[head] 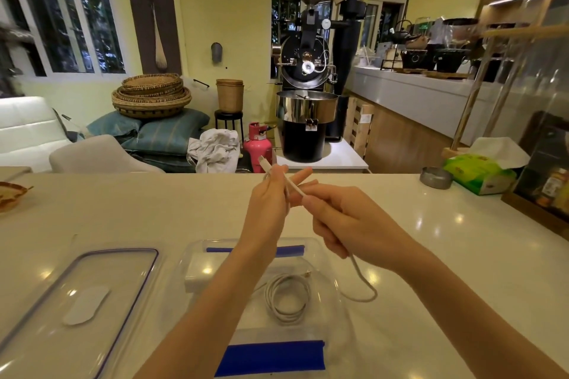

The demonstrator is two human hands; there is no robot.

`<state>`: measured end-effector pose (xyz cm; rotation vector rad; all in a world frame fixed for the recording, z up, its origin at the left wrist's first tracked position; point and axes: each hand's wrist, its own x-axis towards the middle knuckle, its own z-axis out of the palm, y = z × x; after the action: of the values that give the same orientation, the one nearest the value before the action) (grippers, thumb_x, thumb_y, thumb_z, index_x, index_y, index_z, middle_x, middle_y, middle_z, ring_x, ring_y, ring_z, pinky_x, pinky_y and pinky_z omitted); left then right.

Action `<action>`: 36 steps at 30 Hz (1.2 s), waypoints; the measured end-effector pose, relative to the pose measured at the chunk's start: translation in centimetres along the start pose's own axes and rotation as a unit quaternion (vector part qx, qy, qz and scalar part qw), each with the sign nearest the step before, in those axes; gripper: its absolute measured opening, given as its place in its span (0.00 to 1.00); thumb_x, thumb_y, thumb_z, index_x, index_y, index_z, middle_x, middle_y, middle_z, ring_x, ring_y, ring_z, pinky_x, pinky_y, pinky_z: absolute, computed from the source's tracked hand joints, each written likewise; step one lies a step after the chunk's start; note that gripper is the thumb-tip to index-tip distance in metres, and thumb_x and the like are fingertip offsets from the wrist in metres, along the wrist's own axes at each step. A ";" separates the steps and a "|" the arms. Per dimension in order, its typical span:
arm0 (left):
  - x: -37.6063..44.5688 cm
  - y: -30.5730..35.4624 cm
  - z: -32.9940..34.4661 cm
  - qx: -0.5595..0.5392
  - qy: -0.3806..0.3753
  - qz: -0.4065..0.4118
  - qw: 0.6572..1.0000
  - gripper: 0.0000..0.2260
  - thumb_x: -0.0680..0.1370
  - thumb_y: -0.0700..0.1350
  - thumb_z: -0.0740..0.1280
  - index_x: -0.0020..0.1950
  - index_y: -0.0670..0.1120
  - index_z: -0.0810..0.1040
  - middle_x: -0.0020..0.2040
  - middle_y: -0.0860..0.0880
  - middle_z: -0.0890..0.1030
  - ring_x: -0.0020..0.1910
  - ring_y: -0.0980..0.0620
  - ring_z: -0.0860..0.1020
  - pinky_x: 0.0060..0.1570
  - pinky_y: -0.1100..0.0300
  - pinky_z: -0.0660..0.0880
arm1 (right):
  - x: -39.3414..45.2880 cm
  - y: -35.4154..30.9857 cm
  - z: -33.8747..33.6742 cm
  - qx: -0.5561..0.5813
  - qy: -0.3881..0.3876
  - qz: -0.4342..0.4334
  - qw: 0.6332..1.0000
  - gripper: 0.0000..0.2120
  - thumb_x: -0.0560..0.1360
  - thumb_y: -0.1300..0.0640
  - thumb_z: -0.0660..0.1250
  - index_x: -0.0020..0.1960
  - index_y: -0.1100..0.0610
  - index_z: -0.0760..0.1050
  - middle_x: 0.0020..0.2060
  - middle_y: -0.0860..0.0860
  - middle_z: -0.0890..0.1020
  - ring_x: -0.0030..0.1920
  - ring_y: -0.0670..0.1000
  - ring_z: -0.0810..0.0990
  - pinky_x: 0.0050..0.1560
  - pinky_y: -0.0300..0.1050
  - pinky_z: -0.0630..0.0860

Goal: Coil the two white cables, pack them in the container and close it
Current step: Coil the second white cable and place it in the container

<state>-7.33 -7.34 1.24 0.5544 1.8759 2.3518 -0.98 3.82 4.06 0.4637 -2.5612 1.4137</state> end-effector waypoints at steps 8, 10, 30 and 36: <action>0.1 1.9 -0.5 -0.271 -0.096 -0.122 0.950 0.25 0.80 0.53 0.49 0.44 0.43 0.83 0.40 0.52 0.86 0.37 0.60 0.83 0.31 0.69 0.78 | -0.9 1.5 1.3 0.026 -0.068 0.003 0.997 0.14 0.78 0.52 0.53 0.37 0.48 0.71 0.24 0.48 0.73 0.25 0.45 0.70 0.34 0.40 0.74; 0.1 2.4 -0.5 -0.319 -0.107 -0.122 0.934 0.23 0.80 0.51 0.50 0.48 0.38 0.80 0.34 0.51 0.85 0.30 0.60 0.82 0.26 0.69 0.76 | -1.2 2.0 1.1 0.019 -0.114 0.021 0.993 0.16 0.75 0.45 0.53 0.36 0.51 0.72 0.24 0.49 0.73 0.25 0.46 0.70 0.35 0.38 0.73; -3.0 1.5 -0.2 0.245 -0.319 -0.122 0.907 0.21 0.80 0.53 0.50 0.60 0.42 0.74 0.30 0.53 0.82 0.19 0.58 0.67 0.36 0.63 0.70 | 2.3 3.9 -3.0 -0.118 -0.043 0.105 0.987 0.09 0.72 0.58 0.68 0.32 0.55 0.78 0.20 0.44 0.73 0.22 0.42 0.69 0.27 0.35 0.68; -2.0 -0.2 0.3 0.256 -0.155 -0.055 0.953 0.16 0.81 0.51 0.49 0.54 0.44 0.73 0.36 0.50 0.83 0.19 0.59 0.69 0.27 0.67 0.70 | 1.5 2.1 -1.8 -0.118 -0.013 0.071 0.990 0.10 0.77 0.56 0.59 0.45 0.57 0.78 0.26 0.48 0.75 0.22 0.42 0.71 0.26 0.33 0.69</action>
<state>-5.40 -7.58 0.62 0.7803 2.2764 1.5814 -3.14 6.16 3.82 0.2676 -2.7839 1.1299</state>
